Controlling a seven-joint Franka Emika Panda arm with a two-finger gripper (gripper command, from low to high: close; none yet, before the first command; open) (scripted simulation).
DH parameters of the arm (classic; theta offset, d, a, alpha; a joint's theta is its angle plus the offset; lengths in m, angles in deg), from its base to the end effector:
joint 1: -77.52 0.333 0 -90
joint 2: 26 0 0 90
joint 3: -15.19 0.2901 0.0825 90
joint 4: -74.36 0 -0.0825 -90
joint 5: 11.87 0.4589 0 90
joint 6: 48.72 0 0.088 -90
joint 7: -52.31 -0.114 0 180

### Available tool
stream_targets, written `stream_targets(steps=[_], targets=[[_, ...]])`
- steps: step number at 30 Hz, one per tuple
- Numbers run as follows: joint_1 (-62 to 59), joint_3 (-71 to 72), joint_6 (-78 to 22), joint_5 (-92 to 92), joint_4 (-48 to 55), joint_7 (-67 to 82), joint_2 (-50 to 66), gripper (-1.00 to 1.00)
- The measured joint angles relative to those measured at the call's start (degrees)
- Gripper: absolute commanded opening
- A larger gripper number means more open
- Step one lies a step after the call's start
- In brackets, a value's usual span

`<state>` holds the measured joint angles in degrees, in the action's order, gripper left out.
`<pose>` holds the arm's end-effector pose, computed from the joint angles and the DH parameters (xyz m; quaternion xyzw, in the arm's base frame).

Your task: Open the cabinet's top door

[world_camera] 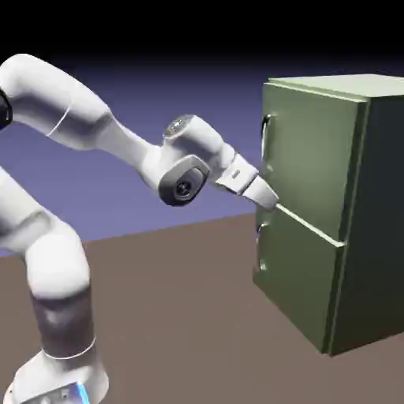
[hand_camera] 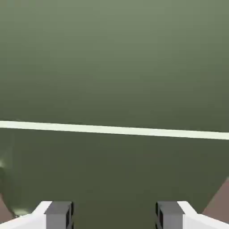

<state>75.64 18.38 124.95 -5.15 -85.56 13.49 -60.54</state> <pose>0.4689 -0.0002 0.4096 -0.8472 0.3389 -0.3794 0.1528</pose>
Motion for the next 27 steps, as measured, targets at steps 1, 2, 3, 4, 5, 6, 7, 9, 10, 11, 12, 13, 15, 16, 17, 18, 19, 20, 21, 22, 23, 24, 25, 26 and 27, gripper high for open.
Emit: stream_targets(steps=[1, 2, 3, 4, 5, 6, 7, 9, 10, 11, 12, 13, 15, 16, 17, 18, 19, 20, 21, 22, 23, 24, 25, 26, 27], targets=[[-1.0, 1.2, -0.1, 2.5, 0.4, 1.3, -0.7, 0.0], [-1.9, 2.4, -0.2, 5.0, 0.8, 2.7, -1.4, 0.0], [-2.9, 3.5, -0.4, 7.5, 1.2, 4.0, -2.1, 0.0], [-3.8, 4.7, -0.5, 10.0, 1.6, 5.4, -2.8, 0.0], [-4.8, 5.9, -0.6, 12.5, 2.0, 6.7, -3.5, 0.0], [-5.7, 7.1, -0.7, 15.0, 2.4, 8.1, -4.2, 0.0], [-6.7, 8.3, -0.9, 17.4, 2.8, 9.4, -4.9, 0.0], [-8.6, 10.6, -1.1, 22.4, 3.6, 12.1, -6.3, 0.0], [-9.5, 11.8, -1.2, 24.9, 4.0, 13.5, -7.0, 0.0], [-10.5, 13.0, -1.3, 27.4, 4.4, 14.8, -7.6, 0.0], [-11.4, 14.2, -1.5, 29.9, 4.8, 16.2, -8.3, 0.0], [-12.4, 15.4, -1.6, 32.4, 5.2, 17.5, -9.0, 0.0], [-14.3, 17.7, -1.8, 37.4, 6.0, 20.2, -10.4, 0.0], [-15.3, 18.9, -1.9, 39.9, 6.4, 21.6, -11.1, 0.0], [-16.2, 20.1, -2.1, 42.4, 6.8, 22.9, -11.8, 0.0], [-17.2, 21.3, -2.2, 44.9, 7.2, 24.3, -12.5, 0.0], [-18.1, 22.5, -2.3, 47.4, 7.6, 25.6, -13.2, 0.0], [-19.1, 23.7, -2.4, 49.8, 8.0, 27.0, -13.9, 0.0], [-20.0, 24.8, -2.6, 52.3, 8.4, 28.3, -14.6, 0.0], [-21.0, 26.0, -2.7, 54.8, 8.8, 29.7, -15.3, 0.0], [-21.9, 27.2, -2.8, 57.3, 9.3, 31.0, -16.0, 0.0], [-22.9, 28.4, -2.9, 59.8, 9.7, 32.4, -16.7, 0.0], [-23.8, 29.6, -3.0, 62.3, 10.1, 33.7, -17.4, 0.0], [-24.8, 30.7, -3.2, 64.8, 10.5, 35.1, -18.1, 0.0], [-25.7, 31.9, -3.3, 67.3, 10.9, 36.4, -18.8, 0.0]])
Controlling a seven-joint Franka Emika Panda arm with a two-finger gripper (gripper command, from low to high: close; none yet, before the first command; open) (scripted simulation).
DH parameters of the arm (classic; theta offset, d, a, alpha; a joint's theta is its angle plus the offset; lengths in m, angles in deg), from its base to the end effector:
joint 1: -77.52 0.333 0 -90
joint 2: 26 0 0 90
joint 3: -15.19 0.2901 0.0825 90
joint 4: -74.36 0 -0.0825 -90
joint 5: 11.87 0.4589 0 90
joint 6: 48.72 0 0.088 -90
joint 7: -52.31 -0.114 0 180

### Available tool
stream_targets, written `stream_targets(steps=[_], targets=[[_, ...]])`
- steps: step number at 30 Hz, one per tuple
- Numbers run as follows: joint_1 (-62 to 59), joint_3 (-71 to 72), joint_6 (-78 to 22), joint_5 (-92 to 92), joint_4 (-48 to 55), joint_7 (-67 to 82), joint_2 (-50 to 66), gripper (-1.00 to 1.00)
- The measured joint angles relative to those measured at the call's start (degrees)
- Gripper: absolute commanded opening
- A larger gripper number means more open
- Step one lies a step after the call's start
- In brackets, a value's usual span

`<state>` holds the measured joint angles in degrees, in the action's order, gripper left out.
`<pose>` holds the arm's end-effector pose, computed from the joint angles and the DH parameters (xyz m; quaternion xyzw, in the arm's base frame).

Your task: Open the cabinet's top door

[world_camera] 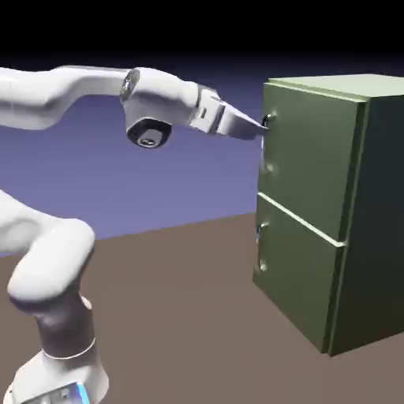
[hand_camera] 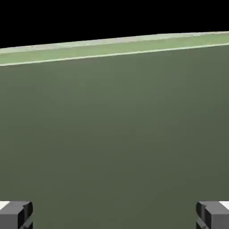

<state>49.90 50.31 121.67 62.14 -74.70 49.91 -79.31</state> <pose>0.4384 0.0160 0.5758 -0.7176 0.3583 -0.5472 0.2391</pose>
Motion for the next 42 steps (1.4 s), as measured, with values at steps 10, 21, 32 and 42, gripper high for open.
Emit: stream_targets(steps=[10, 21, 32, 42], targets=[[-9.5, 11.8, -1.2, 24.9, 4.0, 13.5, -7.0, 0.0], [-20.0, 24.8, -2.6, 52.3, 8.4, 28.3, -14.6, 0.0], [-30.5, 37.9, -3.9, 79.8, 12.9, 43.2, -22.3, 0.0], [-38.6, 39.9, -8.1, 81.4, 18.0, 43.6, -21.8, -1.0]])
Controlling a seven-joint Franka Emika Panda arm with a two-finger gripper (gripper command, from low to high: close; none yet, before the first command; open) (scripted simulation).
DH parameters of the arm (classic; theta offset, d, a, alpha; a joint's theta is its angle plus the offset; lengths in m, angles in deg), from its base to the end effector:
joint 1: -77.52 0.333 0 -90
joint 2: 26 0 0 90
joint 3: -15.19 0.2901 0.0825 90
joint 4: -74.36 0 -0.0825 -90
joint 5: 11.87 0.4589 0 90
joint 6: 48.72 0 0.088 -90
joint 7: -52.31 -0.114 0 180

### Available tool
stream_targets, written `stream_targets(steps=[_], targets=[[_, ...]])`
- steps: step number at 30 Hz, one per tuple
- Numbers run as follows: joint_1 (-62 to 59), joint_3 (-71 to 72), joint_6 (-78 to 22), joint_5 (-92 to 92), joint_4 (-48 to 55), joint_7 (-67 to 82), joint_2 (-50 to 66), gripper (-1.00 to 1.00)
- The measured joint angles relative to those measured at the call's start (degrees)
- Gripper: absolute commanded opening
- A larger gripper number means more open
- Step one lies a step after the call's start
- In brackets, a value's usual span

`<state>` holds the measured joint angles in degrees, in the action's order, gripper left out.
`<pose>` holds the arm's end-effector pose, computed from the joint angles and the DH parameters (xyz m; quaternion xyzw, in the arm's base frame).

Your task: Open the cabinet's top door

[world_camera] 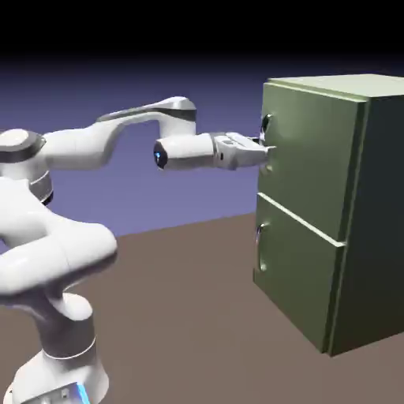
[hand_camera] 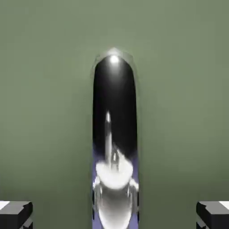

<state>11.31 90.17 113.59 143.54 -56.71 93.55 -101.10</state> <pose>0.5309 0.1122 0.4727 -0.6489 0.2809 -0.6575 0.2602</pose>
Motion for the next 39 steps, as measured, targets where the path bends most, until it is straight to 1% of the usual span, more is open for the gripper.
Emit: stream_targets(steps=[7, 13, 17, 21, 26, 30, 34, 39], targets=[[10.9, -7.0, -14.5, -1.6, -14.6, 3.5, -0.7, -1.0], [19.5, -15.8, -28.7, -7.1, -26.9, 6.3, -1.2, -1.0], [22.9, -23.3, -38.6, -13.2, -33.8, 7.8, -1.9, -1.0], [23.6, -31.3, -48.6, -20.6, -38.7, 9.4, -2.3, -1.0], [21.1, -41.7, -61.0, -31.2, -42.0, 12.1, -0.9, -1.0], [17.2, -50.0, -70.9, -40.8, -42.4, 15.5, 2.8, -1.0], [13.0, -57.3, -80.0, -50.8, -40.8, 19.9, 8.9, -1.0], [9.0, -64.3, -89.3, -62.8, -36.3, 26.3, 19.0, -1.0]])
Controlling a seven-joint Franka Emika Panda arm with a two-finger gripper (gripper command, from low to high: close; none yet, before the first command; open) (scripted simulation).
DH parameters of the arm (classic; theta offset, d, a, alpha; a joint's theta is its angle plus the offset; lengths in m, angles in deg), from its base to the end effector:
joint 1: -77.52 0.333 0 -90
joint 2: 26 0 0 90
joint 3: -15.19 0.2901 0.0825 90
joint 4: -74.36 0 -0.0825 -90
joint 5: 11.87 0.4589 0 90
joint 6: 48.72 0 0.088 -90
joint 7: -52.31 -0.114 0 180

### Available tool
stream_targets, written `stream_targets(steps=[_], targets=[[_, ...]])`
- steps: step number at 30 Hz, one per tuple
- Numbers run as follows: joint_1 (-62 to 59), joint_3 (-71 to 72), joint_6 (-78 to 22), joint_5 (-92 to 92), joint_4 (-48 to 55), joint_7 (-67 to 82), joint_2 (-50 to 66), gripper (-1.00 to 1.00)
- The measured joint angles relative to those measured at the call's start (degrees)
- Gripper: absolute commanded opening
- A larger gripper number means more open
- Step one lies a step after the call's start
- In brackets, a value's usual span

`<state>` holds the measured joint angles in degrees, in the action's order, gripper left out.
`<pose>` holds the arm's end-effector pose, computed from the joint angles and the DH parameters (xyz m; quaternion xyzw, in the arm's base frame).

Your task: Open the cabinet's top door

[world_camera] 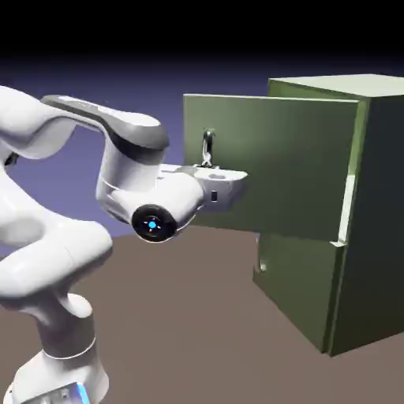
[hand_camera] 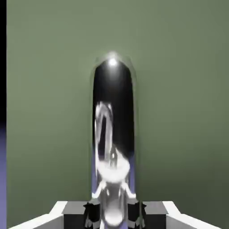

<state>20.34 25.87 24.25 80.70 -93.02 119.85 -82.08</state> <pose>0.3151 -0.1486 0.4360 -0.7052 -0.0535 -0.4608 0.5363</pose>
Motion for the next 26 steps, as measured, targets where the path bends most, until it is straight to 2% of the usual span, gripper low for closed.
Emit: stream_targets(steps=[11, 24, 25, 26], targets=[[-2.6, -8.6, -14.0, -20.8, 15.1, 12.0, 22.8, -1.0], [-1.3, -12.1, -28.9, -38.5, 40.7, 22.4, 48.9, -1.0], [-1.2, -12.1, -29.7, -39.2, 42.2, 22.9, 50.1, 1.0], [-1.2, -12.1, -29.7, -39.2, 42.2, 22.8, 50.1, 1.0]])
